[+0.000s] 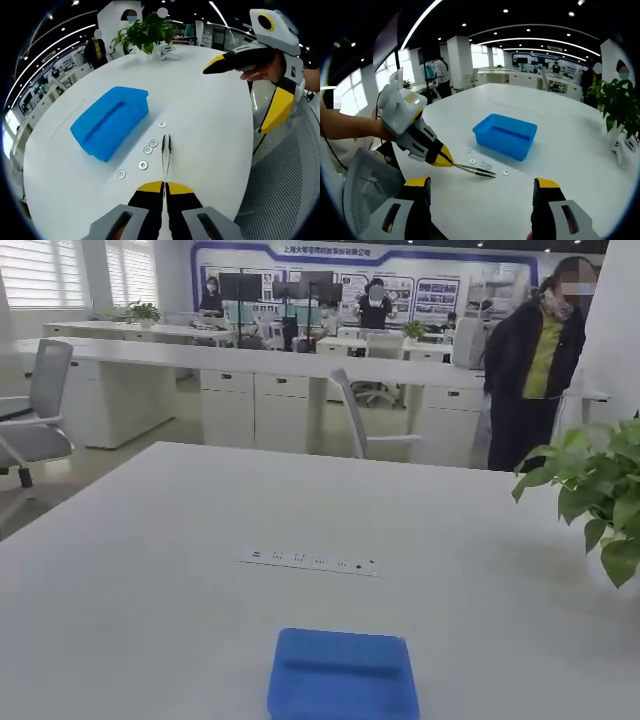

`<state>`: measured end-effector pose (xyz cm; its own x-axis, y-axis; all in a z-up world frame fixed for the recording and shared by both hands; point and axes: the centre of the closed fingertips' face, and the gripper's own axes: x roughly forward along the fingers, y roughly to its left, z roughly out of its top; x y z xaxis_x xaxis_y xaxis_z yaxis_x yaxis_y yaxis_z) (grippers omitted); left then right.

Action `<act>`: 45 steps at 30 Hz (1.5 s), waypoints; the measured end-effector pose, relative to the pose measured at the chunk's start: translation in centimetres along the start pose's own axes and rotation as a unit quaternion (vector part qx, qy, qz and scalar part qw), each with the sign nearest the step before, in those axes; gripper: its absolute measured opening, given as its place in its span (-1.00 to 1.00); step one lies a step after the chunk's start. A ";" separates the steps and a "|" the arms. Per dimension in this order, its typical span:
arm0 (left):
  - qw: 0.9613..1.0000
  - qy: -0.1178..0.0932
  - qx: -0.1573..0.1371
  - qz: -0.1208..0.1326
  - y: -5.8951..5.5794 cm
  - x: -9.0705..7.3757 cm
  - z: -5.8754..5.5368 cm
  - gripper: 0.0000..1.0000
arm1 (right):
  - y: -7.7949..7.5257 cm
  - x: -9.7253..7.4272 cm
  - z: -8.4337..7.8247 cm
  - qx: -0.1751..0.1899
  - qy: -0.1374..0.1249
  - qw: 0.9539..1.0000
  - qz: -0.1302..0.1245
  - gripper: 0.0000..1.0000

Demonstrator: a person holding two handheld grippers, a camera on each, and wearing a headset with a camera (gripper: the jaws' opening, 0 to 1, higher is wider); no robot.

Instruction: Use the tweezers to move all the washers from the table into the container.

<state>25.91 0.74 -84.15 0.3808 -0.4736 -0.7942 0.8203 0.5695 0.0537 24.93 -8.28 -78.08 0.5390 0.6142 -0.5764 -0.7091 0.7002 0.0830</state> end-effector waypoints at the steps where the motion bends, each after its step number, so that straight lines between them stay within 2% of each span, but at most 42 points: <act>1: 1.000 -0.004 0.001 0.000 -0.1 -0.4 0.4 -1.00 | 0.4 0.4 0.0 -0.008 0.003 1.000 0.010 0.56; 4: 1.000 -0.018 0.001 0.000 -0.4 -1.4 1.4 -1.00 | 1.1 1.4 0.0 -0.028 0.012 0.999 0.030 0.38; 8: 1.000 -0.031 0.004 0.001 -0.7 -2.3 2.4 -1.00 | 2.7 2.7 -0.3 -0.038 0.029 0.996 0.080 0.05; 10: 0.999 -0.037 0.004 -0.003 -0.9 -2.7 2.8 -1.00 | 3.5 3.5 -0.5 -0.038 0.041 0.992 0.109 -0.17; 12: 0.999 -0.041 0.006 -0.005 -1.0 -2.9 3.1 -1.00 | 4.0 4.3 -0.5 -0.052 0.046 0.989 0.128 -0.30; 13: 0.999 -0.042 0.012 -0.007 -1.2 -3.1 3.3 -1.00 | 4.2 4.8 -0.7 -0.065 0.056 0.987 0.138 -0.34; 18: 0.998 -0.049 0.028 -0.013 -1.7 -3.5 4.0 -1.00 | 4.8 6.3 -0.5 -0.110 0.067 0.979 0.158 -0.55; 22: 0.998 -0.051 0.043 -0.020 -2.2 -3.8 4.4 -1.00 | 4.8 7.0 -0.6 -0.128 0.074 0.976 0.163 -0.65; 26: 0.997 -0.053 0.055 -0.019 -2.5 -3.8 4.8 -1.00 | 4.3 7.2 -0.5 -0.142 0.074 0.975 0.156 -0.82; 32: 0.996 -0.054 0.073 -0.019 -2.5 -4.0 5.2 -1.00 | 4.6 6.9 -0.4 -0.148 0.071 0.973 0.160 -0.86; 36: 0.994 -0.052 0.099 -0.020 -2.8 -4.2 5.7 -1.00 | 5.3 6.9 -0.1 -0.158 0.061 0.972 0.163 -0.91; 39: 0.992 -0.045 0.117 -0.021 -2.8 -4.2 5.5 -1.00 | 5.5 7.1 -0.1 -0.168 0.062 0.971 0.162 -0.91; 45: 0.992 -0.044 0.117 -0.025 -2.8 -4.2 5.5 -1.00 | 5.6 7.3 0.0 -0.163 0.058 0.971 0.162 -0.91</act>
<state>24.42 -2.59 -77.64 0.3647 -0.5605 -0.7436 0.9118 0.3769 0.1631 24.90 0.11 -81.79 0.2215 0.7252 -0.6519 -0.9498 0.3119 0.0243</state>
